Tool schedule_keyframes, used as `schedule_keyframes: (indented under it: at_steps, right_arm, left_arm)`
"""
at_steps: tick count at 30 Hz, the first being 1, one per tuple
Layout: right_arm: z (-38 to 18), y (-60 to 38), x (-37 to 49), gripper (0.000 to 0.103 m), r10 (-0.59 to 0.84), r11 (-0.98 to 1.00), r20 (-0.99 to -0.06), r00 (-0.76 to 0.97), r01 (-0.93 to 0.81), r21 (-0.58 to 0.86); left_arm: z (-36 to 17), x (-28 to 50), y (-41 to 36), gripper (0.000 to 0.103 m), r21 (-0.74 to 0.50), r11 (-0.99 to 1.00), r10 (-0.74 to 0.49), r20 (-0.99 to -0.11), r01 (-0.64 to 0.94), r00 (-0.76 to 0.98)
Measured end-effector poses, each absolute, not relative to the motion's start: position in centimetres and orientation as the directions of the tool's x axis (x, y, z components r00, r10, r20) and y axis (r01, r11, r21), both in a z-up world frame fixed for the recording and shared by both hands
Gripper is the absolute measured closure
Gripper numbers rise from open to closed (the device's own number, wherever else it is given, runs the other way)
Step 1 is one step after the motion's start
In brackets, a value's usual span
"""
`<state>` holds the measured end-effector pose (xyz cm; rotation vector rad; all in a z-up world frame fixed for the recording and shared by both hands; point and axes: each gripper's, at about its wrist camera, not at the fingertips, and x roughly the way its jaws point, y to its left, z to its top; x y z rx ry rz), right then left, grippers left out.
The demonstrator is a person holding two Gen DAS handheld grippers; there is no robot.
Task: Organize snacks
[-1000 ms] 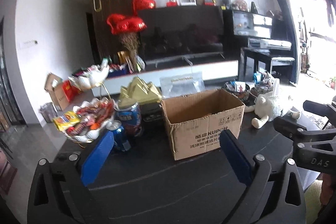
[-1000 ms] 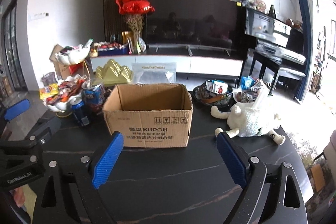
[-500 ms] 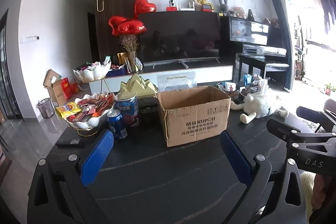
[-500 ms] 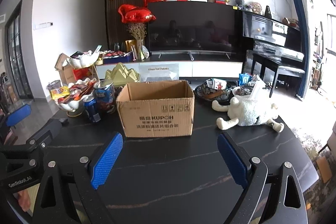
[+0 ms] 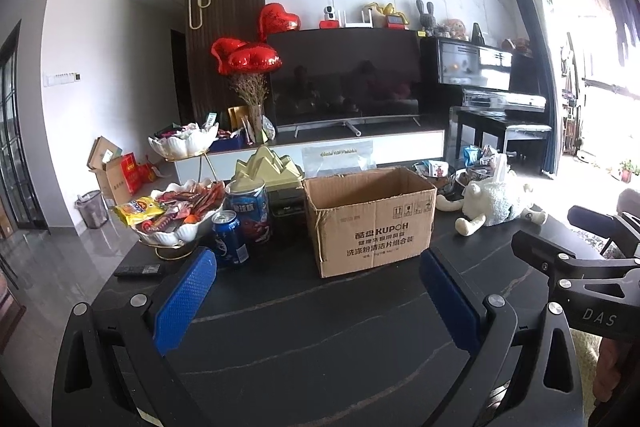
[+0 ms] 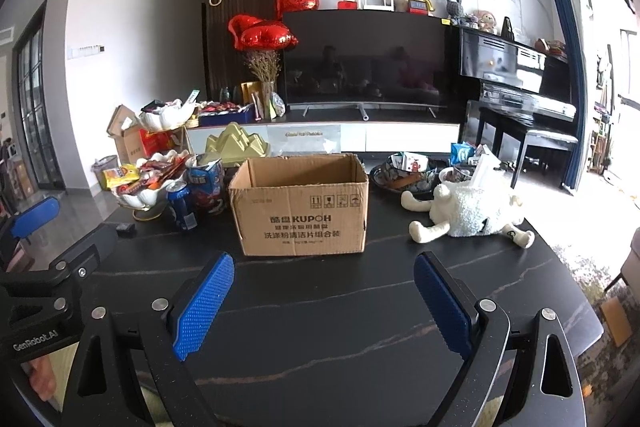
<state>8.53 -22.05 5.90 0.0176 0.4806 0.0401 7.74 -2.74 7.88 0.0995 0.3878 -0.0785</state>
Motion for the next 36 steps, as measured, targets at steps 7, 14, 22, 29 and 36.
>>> schedule_keyframes:
  at_steps: [7, 14, 22, 29, 36]
  right_arm:
    - [5.93, -22.13, 8.32, 0.011, 0.05, 0.999, -0.462, 0.885, -0.041, 0.031]
    - [5.93, -22.08, 8.2, 0.01, 0.053, 0.999, -0.463, 0.885, -0.045, 0.03]
    - [5.83, -21.98, 8.0, 0.01, 0.061, 0.998, -0.463, 0.884, -0.051, 0.034]
    - [5.81, -21.98, 7.88, 0.01, 0.059, 0.998, -0.462, 0.885, -0.05, 0.031]
    - [5.85, -22.0, 7.85, 0.01, 0.059, 0.998, -0.463, 0.884, -0.051, 0.03]
  left_arm:
    - [8.01, 7.45, -2.65, 0.0, 0.08, 0.992, -0.057, -0.382, 0.094, 0.922]
    - [8.1, 7.09, -2.62, 0.0, 0.075, 0.993, -0.053, -0.381, 0.088, 0.923]
    - [8.15, 7.12, -2.47, 0.0, 0.076, 0.993, -0.051, -0.38, 0.086, 0.923]
    - [8.16, 7.02, -2.47, 0.0, 0.075, 0.993, -0.053, -0.382, 0.088, 0.923]
    - [8.26, 6.94, -2.46, 0.0, 0.065, 0.994, -0.058, -0.39, 0.091, 0.919]
